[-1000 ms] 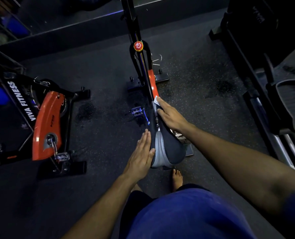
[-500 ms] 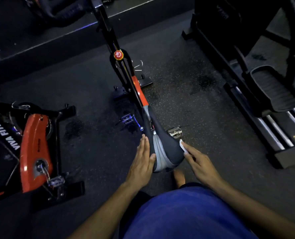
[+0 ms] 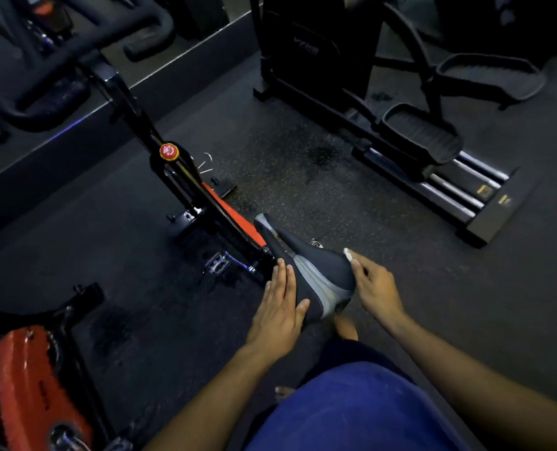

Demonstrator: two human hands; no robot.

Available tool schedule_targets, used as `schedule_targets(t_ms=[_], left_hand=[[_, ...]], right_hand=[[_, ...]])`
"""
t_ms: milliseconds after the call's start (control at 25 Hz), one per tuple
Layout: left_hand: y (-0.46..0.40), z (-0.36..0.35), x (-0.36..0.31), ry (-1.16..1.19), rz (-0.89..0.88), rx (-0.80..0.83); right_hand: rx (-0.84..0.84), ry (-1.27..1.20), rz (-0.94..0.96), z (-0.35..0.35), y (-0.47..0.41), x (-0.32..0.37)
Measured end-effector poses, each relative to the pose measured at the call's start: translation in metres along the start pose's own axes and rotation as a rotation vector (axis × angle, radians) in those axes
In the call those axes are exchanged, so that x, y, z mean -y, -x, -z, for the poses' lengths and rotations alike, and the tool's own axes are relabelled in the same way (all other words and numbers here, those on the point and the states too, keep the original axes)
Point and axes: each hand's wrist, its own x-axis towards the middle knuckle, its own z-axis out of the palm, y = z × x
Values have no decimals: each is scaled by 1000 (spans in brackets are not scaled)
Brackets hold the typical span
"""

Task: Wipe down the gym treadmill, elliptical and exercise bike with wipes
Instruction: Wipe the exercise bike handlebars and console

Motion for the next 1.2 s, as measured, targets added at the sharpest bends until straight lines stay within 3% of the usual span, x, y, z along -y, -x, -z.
schedule_targets(t_ms=[200,360,480,640,760,920,1040,1120,1200], left_hand=[[-5,-2,19,-71,-126,-1],[-5,10,31,-121,-205,30],[-17,26,48,-188,-367,46],[-74,63,88,-304,-509,31],[-121,91,112,-369,-612,37],[-147,102,131,-399,-859,100],[-156,109,139,-363,-956,153],[-170,118,148,-353,-1060,206],[-187,128,158,-346,-1161,263]], right_hand=[[-316,-131,-174,-33,58,3],[-434,-174,-236,-51,66,-1],[-466,-227,-308,-61,68,5],[-388,-91,-117,-69,68,16],[-458,64,-19,-73,70,17],[-637,175,-113,-102,67,21],[-767,405,-165,-137,46,43],[-779,548,-140,-170,24,67],[-739,496,-131,-205,-5,100]])
